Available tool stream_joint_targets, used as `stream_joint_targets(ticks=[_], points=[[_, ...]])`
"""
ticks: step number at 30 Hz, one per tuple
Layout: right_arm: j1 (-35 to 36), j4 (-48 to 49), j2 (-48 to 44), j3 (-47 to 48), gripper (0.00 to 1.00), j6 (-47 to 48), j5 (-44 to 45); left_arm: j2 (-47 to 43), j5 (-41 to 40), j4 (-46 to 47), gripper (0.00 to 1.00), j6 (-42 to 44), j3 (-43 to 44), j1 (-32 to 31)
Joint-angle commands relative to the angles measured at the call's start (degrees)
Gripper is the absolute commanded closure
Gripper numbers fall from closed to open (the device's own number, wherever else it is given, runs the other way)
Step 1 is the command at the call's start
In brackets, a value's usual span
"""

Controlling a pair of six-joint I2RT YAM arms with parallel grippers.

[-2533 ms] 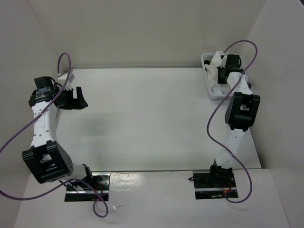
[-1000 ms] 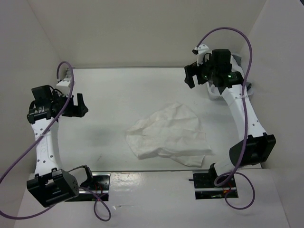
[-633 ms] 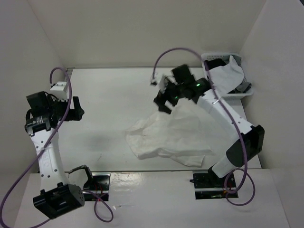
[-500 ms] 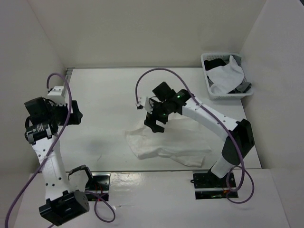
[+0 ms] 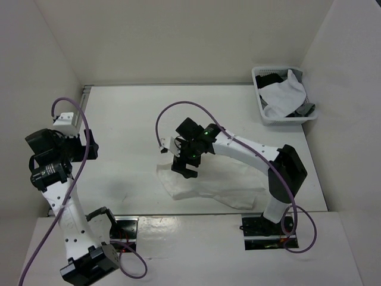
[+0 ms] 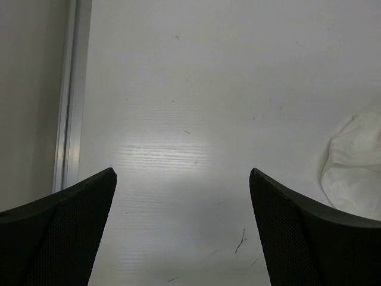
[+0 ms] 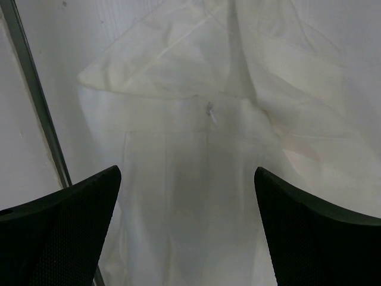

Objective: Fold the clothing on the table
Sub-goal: Move the skirt to the center of the board

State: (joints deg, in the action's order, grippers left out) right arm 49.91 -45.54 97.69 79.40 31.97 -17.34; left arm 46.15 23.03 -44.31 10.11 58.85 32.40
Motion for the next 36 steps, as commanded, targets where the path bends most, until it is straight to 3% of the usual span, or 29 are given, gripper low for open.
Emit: stream_joint_targets(ticks=[1, 21, 25, 36], points=[[2.38, 3.26, 1.19, -0.82, 0.04, -1.81, 0.2, -1.59, 1.23, 2.65, 0.02, -0.97, -0.4, 0.38], [3.0, 10.91, 7.43, -4.95, 0.13, -1.29, 7.59, -3.26, 1.23, 2.65, 0.01, -0.97, -0.4, 0.38], [3.0, 10.91, 8.48, -4.95, 0.23, -1.29, 8.2, -3.26, 1.23, 2.65, 0.01, -0.97, -0.4, 0.38], [3.0, 12.58, 9.62, -6.09, 0.66, -1.82, 10.4, -3.26, 1.23, 2.65, 0.01, -0.97, -0.4, 0.38]])
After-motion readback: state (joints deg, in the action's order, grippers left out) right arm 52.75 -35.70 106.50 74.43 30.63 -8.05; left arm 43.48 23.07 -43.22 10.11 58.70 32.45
